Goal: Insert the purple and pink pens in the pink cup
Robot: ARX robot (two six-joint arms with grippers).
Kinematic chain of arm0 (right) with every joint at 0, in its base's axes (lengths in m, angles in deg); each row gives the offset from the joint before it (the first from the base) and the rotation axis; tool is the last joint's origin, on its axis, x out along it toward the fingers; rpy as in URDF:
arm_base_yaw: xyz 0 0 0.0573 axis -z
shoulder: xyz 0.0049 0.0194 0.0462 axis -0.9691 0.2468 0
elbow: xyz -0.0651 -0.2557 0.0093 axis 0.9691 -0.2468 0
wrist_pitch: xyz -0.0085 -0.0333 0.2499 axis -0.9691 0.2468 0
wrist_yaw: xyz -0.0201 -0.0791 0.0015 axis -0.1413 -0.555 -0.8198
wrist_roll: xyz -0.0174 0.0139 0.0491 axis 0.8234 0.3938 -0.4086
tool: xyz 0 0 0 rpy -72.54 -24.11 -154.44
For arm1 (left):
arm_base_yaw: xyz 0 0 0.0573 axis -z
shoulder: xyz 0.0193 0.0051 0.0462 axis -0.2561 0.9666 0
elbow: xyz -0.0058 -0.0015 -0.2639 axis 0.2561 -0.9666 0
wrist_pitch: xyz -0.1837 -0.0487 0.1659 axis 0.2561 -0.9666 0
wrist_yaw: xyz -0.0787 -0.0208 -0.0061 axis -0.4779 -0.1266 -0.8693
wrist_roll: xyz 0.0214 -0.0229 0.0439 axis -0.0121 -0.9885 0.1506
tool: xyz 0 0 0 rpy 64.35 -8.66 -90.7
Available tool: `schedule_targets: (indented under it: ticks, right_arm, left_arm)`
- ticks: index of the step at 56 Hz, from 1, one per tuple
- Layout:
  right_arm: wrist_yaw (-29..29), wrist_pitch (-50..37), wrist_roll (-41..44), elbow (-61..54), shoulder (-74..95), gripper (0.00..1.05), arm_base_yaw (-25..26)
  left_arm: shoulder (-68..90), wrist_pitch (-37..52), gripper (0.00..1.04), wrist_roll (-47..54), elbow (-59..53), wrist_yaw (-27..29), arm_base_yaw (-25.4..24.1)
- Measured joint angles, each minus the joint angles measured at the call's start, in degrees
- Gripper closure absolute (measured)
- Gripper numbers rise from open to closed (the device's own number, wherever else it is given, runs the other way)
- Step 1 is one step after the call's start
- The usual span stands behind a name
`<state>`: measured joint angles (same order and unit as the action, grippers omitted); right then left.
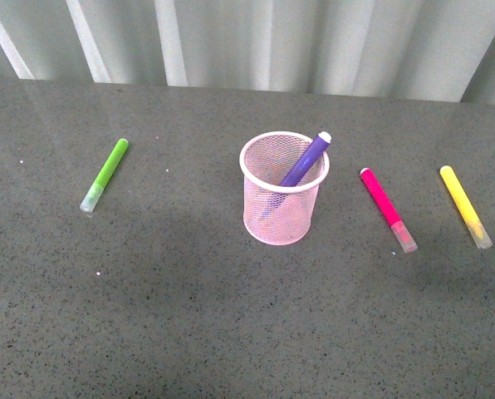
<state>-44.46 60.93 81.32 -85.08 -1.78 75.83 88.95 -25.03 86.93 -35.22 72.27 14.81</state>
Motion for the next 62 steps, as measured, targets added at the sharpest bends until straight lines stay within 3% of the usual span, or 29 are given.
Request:
schedule_targets:
  ticks: [5,11,17,19,21,23,27,32,42,49,62]
  right_arm:
    - [0.0,0.0,0.0,0.0,0.0,0.07,0.0]
    - [0.0,0.0,0.0,0.0,0.0,0.07,0.0]
    - [0.0,0.0,0.0,0.0,0.0,0.07,0.0]
    - [-2.7,-1.0,-0.4,0.0,0.8,0.07,-0.7]
    - [-8.9,-7.3,-0.9,0.5,5.9,0.07,-0.7]
    - [-10.3,-14.9,-1.7,2.4,14.3,0.07,1.5]
    - [-7.1,-25.6,-3.4,7.3,28.1,0.07,5.2]
    - [-1.9,-31.2,-7.4,15.3,43.7,0.07,7.8]
    - [-3.5,-31.0,-7.8,31.3,73.1,0.07,6.5]
    - [-6.4,-27.0,-0.7,39.8,90.3,0.07,2.5]
    - [-6.5,-23.6,7.0,45.4,105.7,0.07,-5.2]
  left_arm:
    - [0.0,-0.1,0.99,0.0,0.0,0.0,0.0]
    - [0.0,-0.1,0.72,0.0,0.0,0.0,0.0]
    - [0.0,-0.2,0.54,0.0,0.0,0.0,0.0]
    - [0.0,-0.2,0.49,0.0,0.0,0.0,0.0]
    - [0.0,-0.2,0.40,0.0,0.0,0.0,0.0]
    - [0.0,-0.2,0.31,0.0,0.0,0.0,0.0]
    - [0.0,-0.2,0.18,0.0,0.0,0.0,0.0]
    - [0.0,-0.2,0.05,0.0,0.0,0.0,0.0]
    - [0.0,-0.2,0.07,0.1,0.0,0.0,0.0]
    - [0.0,-0.2,0.07,0.0,0.0,0.0,0.0]
    - [0.0,-0.2,0.07,0.1,0.0,0.0,0.0]
